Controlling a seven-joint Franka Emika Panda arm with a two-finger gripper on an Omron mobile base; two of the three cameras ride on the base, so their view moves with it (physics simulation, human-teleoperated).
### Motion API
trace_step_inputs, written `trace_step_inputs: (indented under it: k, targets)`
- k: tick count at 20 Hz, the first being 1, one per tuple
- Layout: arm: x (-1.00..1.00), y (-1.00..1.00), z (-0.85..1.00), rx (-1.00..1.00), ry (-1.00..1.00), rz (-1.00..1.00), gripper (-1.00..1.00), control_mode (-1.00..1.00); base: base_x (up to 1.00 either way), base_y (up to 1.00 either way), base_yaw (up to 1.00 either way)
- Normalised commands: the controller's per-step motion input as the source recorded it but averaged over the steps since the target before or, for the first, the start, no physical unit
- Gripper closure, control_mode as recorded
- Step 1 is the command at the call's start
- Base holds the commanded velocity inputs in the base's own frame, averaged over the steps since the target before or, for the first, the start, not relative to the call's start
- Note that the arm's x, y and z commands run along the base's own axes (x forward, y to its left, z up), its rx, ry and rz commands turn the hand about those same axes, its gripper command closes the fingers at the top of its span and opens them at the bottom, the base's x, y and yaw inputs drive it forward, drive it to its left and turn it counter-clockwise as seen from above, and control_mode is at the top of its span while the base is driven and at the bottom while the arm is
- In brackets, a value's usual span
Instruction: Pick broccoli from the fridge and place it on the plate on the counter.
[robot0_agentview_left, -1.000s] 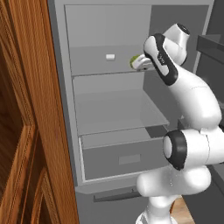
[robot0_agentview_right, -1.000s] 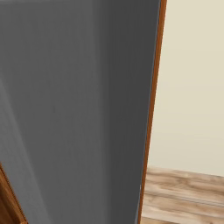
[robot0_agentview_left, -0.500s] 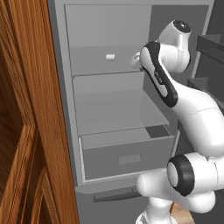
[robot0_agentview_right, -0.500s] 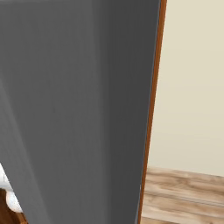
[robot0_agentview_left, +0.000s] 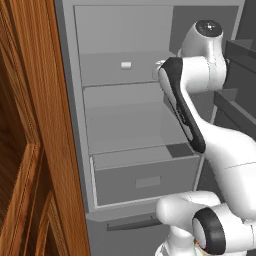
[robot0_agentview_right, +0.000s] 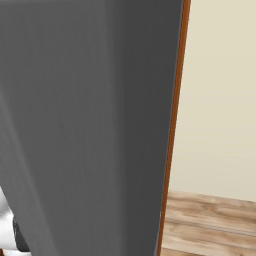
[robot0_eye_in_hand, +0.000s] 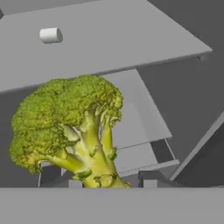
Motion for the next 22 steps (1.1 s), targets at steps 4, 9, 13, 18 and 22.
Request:
trace_step_inputs:
  k: [4,9,13,18,22]
  targets:
    - [-1.00,0.05,0.00,-0.02,0.00,-0.19,1.00,-1.00,0.00,0.00,0.00]
    - [-0.94,0.15,-0.09,-0.07,0.00,-0.14,1.00,-1.00,0.00,0.00,0.00]
    - [-0.92,0.05,-0.18,0.00,0.00,-0.08,1.00,-1.00,0.00,0.00,0.00]
    - [-0.88,0.00,-0.20,0.00,-0.03,-0.01,1.00,-1.00,0.00,0.00,0.00]
    - [-0.53,0.00,-0.23,0.00,-0.02,0.00,1.00,-1.00,0.00,0.00,0.00]
